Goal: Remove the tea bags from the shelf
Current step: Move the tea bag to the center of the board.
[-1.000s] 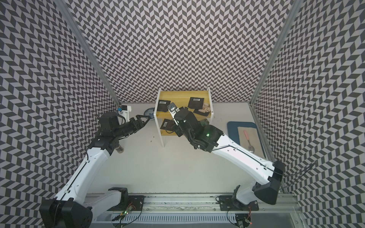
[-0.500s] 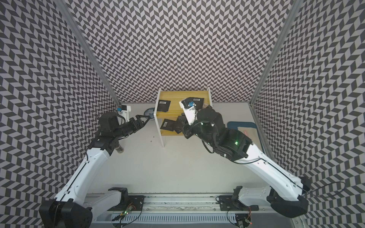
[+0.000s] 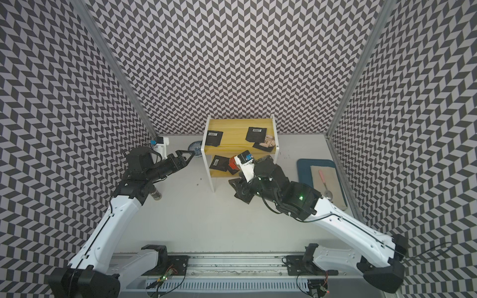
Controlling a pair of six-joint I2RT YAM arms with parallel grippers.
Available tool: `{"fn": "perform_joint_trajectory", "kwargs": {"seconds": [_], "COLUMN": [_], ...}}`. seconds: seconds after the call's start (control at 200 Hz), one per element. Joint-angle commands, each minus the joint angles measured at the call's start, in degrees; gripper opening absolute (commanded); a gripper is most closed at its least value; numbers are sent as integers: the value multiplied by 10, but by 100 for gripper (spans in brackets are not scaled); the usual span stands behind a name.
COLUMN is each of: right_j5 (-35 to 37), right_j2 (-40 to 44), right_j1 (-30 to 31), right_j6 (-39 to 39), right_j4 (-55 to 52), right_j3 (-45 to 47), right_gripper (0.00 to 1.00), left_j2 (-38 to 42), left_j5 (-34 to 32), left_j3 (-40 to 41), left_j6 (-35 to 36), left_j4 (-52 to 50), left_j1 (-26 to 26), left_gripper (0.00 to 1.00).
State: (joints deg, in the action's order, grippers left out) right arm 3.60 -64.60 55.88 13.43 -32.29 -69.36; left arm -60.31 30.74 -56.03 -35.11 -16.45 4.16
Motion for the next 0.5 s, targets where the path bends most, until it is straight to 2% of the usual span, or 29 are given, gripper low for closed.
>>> {"fn": "perform_joint_trajectory", "kwargs": {"seconds": [0.0,0.28,0.496], "right_j5": [10,4,39], "right_j2": [27,58,32], "right_j1": [3,-1,-36], "right_j6": [35,97,123], "right_j4": [47,169,263], "right_j3": [68,243,323], "right_gripper": [62,80,83], "left_j2": [22,37,44], "left_j5": [-5,-5,-5], "left_j3": [17,64,82], "left_j6": [26,33,31], "left_j4": [-12,-12,-8], "left_j1": [3,3,3], "left_gripper": [85,85,85]}}
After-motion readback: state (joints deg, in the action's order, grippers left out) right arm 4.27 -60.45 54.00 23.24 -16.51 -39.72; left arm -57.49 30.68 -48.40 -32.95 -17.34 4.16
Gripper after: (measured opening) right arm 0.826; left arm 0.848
